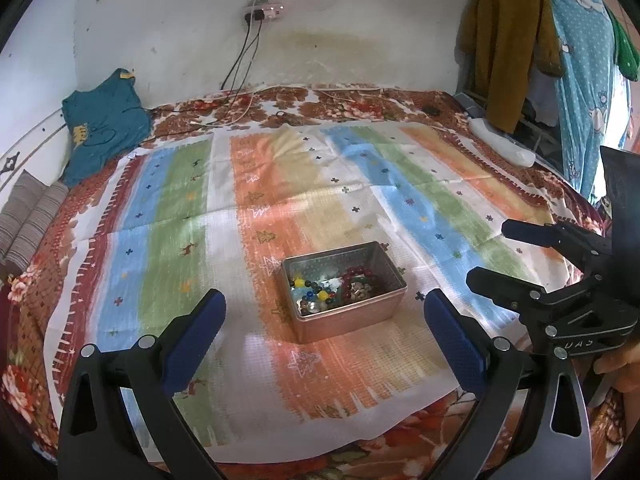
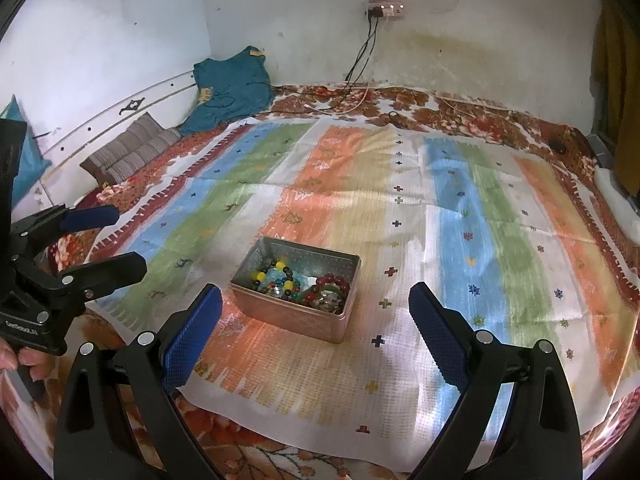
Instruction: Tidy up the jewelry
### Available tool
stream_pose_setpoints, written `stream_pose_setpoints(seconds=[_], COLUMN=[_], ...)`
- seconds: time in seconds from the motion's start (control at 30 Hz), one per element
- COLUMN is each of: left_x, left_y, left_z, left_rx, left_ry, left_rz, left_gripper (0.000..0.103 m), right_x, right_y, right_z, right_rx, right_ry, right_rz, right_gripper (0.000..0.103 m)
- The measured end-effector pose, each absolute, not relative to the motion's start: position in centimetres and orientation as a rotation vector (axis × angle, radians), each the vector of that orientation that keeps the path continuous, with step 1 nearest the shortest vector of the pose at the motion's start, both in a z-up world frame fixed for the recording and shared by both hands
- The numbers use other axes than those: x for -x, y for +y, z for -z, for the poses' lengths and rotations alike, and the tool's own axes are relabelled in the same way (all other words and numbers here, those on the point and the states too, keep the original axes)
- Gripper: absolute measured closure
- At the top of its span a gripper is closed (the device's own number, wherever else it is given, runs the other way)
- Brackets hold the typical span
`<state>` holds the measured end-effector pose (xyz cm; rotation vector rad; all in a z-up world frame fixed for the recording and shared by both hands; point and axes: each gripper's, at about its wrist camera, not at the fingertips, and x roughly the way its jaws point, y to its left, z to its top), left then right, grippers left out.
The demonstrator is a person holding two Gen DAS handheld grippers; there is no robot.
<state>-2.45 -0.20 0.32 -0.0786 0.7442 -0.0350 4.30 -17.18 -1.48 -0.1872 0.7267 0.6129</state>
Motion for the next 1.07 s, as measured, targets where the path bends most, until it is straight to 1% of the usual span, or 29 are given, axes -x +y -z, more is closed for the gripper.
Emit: stream_pose_setpoints(seconds=[0.2,0.27,1.07], left_x=[2.51,2.51,2.49], left_y=[-0.25,-0.29,-0.2], left_z=[-0.31,-0.32,-0.64], left_rx=[0.078,0.078,0.074], left_ry=[0.742,0.743,0.736], left_rz=[0.035,0.037,0.041], left_gripper=[0.006,0.006,0.006], right_x=[-4.24,-4.25,-4.02], right_y=[-17.2,-17.24,-17.1], right_z=[1.55,1.55,1.08], right_rx=[0.184,0.185,0.182], right_ry=[0.726,0.725,0.709], right_rz=[-0.613,-0.613,-0.615], right_gripper=[0.008,0.005,0.005])
